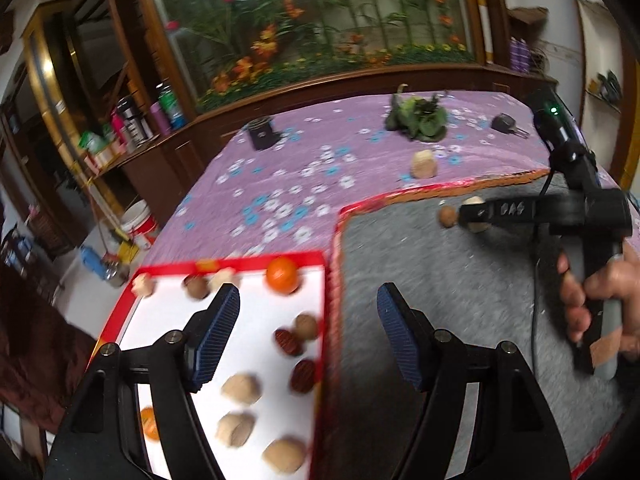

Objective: Organize fruits
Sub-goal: 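Grasp a brown nut with the left tool while the right grasps a cylindrical beige cake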

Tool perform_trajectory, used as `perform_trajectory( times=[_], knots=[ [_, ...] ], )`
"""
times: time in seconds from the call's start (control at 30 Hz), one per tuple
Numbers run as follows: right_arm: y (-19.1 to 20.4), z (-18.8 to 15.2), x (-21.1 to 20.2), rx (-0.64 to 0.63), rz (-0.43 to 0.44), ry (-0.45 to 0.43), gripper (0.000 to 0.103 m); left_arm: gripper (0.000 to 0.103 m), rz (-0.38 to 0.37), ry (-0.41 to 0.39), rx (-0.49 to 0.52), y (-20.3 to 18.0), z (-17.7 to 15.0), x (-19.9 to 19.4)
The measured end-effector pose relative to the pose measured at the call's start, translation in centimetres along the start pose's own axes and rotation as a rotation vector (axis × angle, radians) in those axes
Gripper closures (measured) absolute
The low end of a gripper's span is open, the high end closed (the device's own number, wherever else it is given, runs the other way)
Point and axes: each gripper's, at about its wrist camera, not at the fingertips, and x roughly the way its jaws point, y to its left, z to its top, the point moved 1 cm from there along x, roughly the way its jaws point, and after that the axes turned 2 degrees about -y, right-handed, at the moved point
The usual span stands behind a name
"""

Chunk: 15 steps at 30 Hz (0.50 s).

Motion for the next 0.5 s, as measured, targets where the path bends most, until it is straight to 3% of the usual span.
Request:
perform_trajectory(
  times=[0.17, 0.33, 0.5],
  knots=[
    [-3.3, 0.6, -1.7, 0.162, 0.132, -0.016, 0.072, 0.032, -0.08, 0.027, 0.033, -2.9, 2.6, 2.3],
    [-6.8, 1.2, -3.5, 0.302, 0.149, -0.073, 0.071, 0.032, -0.157, 0.076, 0.076, -7.1, 4.7, 5.3],
    [-7.8, 1.3, -3.4, 0.345, 0.145, -0.059, 0.071, 0.036, -0.201, 0.109, 0.105, -10.3, 5.4, 7.6]
  ],
)
